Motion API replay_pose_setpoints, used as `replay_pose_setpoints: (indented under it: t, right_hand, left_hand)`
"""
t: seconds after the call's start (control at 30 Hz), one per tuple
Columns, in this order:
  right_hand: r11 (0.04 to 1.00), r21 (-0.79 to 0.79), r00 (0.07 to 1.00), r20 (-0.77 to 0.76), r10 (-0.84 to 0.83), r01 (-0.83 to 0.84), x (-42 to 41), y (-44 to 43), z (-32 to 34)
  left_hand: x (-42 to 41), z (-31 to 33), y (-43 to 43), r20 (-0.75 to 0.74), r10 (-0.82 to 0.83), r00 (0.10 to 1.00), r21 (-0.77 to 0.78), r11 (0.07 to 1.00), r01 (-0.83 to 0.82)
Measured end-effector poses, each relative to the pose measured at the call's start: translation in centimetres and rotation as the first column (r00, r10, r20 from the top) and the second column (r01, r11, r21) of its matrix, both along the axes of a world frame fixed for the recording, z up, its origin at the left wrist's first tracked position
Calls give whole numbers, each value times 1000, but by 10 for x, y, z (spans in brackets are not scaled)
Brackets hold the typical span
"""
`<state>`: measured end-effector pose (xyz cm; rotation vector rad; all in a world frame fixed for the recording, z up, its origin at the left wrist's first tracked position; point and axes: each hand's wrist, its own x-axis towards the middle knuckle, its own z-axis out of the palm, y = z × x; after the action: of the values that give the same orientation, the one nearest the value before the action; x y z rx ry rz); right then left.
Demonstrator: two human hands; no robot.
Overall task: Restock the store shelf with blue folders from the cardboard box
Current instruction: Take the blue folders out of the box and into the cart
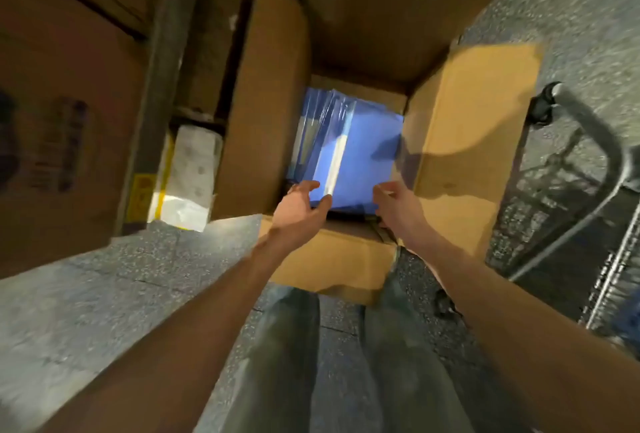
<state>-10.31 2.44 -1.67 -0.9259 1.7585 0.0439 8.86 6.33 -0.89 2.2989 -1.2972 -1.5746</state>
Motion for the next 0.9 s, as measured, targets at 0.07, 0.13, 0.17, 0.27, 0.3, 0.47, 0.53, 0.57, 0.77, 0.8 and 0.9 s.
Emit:
replay_pose_setpoints:
  t: [0.07, 0.13, 0.17, 0.27, 0.3, 0.47, 0.53, 0.57, 0.77, 0.8, 0.9]
  right_hand:
    - [999, -5, 999, -3, 40, -40, -6, -6, -36]
    - [997, -22, 997, -10, 74, -74, -14, -12, -75]
    - [997, -24, 997, -10, 76, -76, -18, -16, -93]
    - [1000, 2, 1000, -12, -20, 20, -28, -23, -145]
    - [998, 9, 998, -14, -59, 59, -31, -24, -163]
    - [994, -23, 994, 3, -107, 107, -36, -28, -220]
    - [994, -51, 995, 17, -99, 100, -36, -28, -235]
    - [993, -64, 995, 19, -99, 100, -36, -26, -242]
    - [989, -127, 997, 32, -74, 77, -40, -29, -250]
    - [988, -129, 996, 33, -84, 87, -40, -32, -248]
    - [987, -125, 994, 37, -101, 105, -37, -47, -238]
  left_hand:
    - [-9, -41, -2, 2, 3, 1000, 37, 999, -3]
    - [-21, -86, -4, 1, -34, 999, 70, 997, 34]
    - [-25, -106, -6, 3, -54, 999, 71, 996, 54]
    - [-35, -160, -12, 35, -150, 988, 66, 987, 147]
    - [-38, -179, -14, 44, -180, 983, 61, 982, 177]
    - [-50, -243, -22, 37, -192, 981, 76, 979, 188]
    - [-56, -260, -22, 14, -163, 987, 87, 983, 161]
    - [-60, -266, -21, 6, -130, 991, 92, 987, 129]
    - [-76, -258, -26, 25, 164, 986, 133, 977, -166]
    - [-77, -255, -25, 7, 173, 985, 150, 974, -172]
    - [-82, -236, -22, -38, 183, 982, 139, 974, -176]
